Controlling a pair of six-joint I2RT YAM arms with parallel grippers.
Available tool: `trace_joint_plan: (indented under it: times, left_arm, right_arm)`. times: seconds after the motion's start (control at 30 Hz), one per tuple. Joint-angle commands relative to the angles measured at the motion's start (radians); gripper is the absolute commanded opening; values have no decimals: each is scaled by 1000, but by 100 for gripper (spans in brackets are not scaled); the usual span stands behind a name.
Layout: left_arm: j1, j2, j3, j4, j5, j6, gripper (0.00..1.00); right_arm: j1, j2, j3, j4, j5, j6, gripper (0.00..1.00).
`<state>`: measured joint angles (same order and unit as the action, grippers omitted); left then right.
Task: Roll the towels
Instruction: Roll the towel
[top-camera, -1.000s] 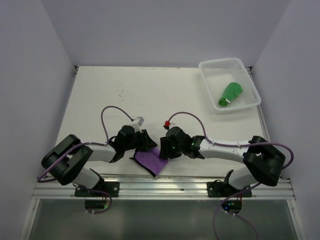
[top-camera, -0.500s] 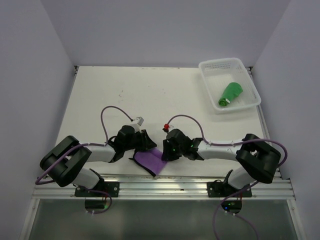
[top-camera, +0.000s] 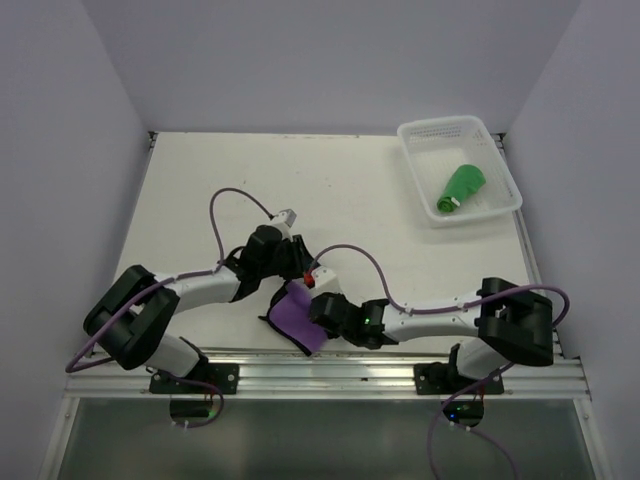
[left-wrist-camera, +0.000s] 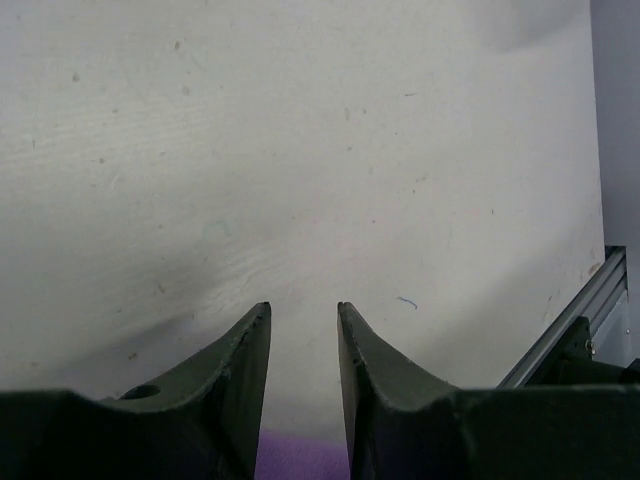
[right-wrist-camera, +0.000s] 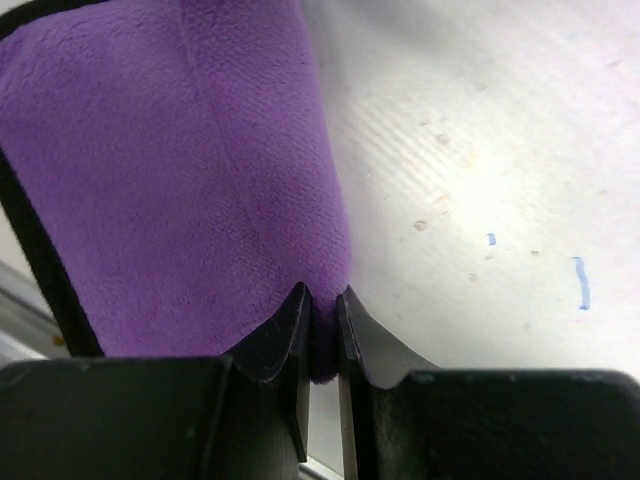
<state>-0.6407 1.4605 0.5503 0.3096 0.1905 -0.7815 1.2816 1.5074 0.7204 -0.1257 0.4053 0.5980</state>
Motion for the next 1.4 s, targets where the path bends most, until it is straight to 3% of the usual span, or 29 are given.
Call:
trace_joint_plan:
  times: [0.0, 0.27, 0.6, 0.93, 1.37]
  left_arm:
    - [12, 21, 95, -85, -33, 33, 37]
    - [15, 9, 137, -122, -22, 16, 38]
    - [18, -61, 60, -107, -8, -12, 38]
    - [12, -158, -64, -18, 52, -56, 38]
    - [-68, -121, -173, 72, 63, -98, 36]
  right_arm:
    - [36, 42, 86, -129, 292, -27, 0]
    - [125, 192, 227, -294, 533, -18, 0]
    - [248, 390, 350, -465, 665, 49, 0]
    - [288, 559, 507, -560, 662, 8, 0]
    - [295, 671, 594, -614, 645, -21, 0]
